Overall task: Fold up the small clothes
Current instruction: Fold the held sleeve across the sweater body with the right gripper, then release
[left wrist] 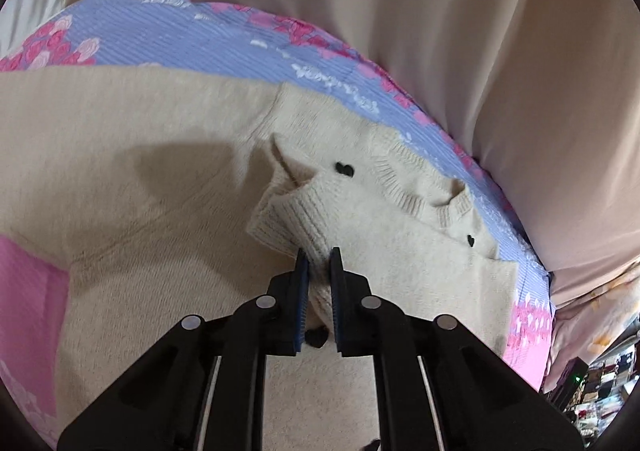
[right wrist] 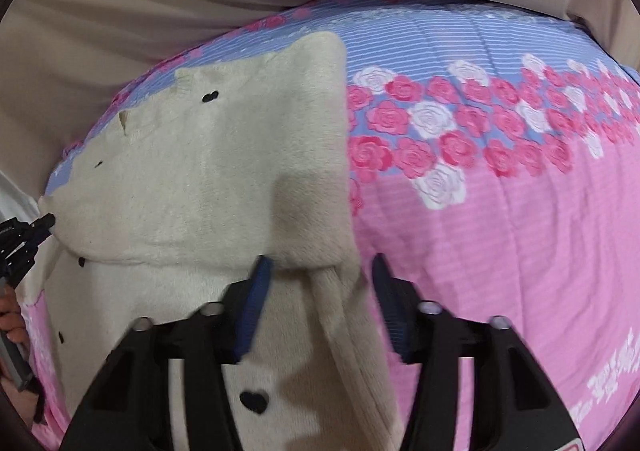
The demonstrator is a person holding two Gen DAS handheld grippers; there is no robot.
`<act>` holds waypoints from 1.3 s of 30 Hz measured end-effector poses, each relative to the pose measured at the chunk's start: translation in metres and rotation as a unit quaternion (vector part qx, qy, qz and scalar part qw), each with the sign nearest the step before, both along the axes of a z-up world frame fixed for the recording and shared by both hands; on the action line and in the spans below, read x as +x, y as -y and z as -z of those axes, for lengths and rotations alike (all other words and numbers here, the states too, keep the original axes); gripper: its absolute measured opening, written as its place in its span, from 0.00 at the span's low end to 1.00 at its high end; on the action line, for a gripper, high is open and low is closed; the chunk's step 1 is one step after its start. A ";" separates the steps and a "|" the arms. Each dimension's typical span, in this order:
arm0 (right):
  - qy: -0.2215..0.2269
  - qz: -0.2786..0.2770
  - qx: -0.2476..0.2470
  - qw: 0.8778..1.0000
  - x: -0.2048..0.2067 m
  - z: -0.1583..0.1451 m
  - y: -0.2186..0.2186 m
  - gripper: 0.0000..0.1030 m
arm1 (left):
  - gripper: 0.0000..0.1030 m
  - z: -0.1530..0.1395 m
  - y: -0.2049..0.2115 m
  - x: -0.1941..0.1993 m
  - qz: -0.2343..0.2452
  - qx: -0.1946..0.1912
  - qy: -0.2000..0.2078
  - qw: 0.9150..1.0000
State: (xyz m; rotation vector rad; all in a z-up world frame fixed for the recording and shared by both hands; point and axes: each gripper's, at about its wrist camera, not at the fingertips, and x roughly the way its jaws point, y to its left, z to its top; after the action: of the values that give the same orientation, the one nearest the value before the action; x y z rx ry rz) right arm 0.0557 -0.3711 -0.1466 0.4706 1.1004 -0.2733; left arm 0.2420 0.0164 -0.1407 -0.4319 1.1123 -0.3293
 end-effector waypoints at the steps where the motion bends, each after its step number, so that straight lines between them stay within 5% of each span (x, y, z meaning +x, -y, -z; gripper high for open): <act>1: -0.005 -0.003 -0.007 1.000 0.004 0.001 0.001 0.19 | 0.09 0.001 -0.001 0.001 -0.003 0.001 -0.001 1.000; 4: 0.032 0.034 -0.006 0.999 -0.003 -0.016 0.018 0.12 | 0.09 0.003 -0.004 0.004 -0.003 0.012 -0.001 1.000; 5: 0.045 0.055 -0.010 0.997 -0.010 -0.022 0.026 0.00 | 0.09 0.006 -0.003 0.005 -0.001 0.025 -0.001 1.000; 7: 0.023 0.084 -0.040 0.995 -0.017 -0.015 0.040 0.00 | 0.09 0.015 -0.002 0.004 -0.006 0.059 -0.002 0.998; 10: -0.029 0.106 0.005 0.994 -0.030 0.012 0.063 0.00 | 0.09 0.029 -0.010 0.004 -0.016 0.049 -0.029 0.998; 14: 0.037 0.116 0.016 0.992 -0.043 -0.029 0.068 0.14 | 0.11 0.015 -0.019 -0.007 -0.026 0.057 -0.003 0.998; 18: 0.051 0.057 0.011 0.997 0.009 -0.053 0.063 0.60 | 0.13 0.012 -0.019 -0.008 -0.027 0.041 -0.008 0.999; 20: 0.057 0.033 0.011 0.998 0.045 -0.055 0.061 0.63 | 0.13 0.018 -0.017 -0.007 -0.028 0.043 -0.020 0.998; 27: 0.000 0.045 0.022 0.999 0.135 -0.012 0.080 0.62 | 0.12 0.038 -0.016 -0.008 -0.034 0.046 -0.051 0.997; 28: -0.006 0.054 0.032 0.998 0.140 -0.005 0.084 0.55 | 0.12 0.039 -0.016 -0.008 -0.031 0.049 -0.050 0.997; 29: -0.004 0.059 0.048 0.997 0.142 0.001 0.087 0.25 | 0.12 0.039 -0.016 -0.007 -0.028 0.054 -0.048 0.997; 30: 0.000 0.056 0.063 0.996 0.144 0.003 0.088 0.10 | 0.12 0.039 -0.015 -0.007 -0.025 0.058 -0.046 0.997; 34: 0.060 0.055 0.054 0.995 0.133 -0.019 0.091 0.09 | 0.12 0.040 -0.012 -0.006 -0.018 0.072 -0.039 0.996; 37: -0.001 0.056 0.041 0.998 0.134 0.010 0.097 0.12 | 0.13 0.042 -0.009 -0.006 -0.020 0.076 -0.032 0.996; 39: 0.010 0.065 0.042 0.997 0.129 0.005 0.101 0.30 | 0.13 0.042 -0.010 -0.007 -0.022 0.075 -0.032 0.996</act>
State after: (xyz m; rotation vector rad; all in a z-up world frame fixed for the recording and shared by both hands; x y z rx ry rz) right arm 0.1847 -0.4720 -0.1514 0.6203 1.0661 -0.3362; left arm 0.2352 0.0262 -0.1826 -0.3358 1.1804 -0.1928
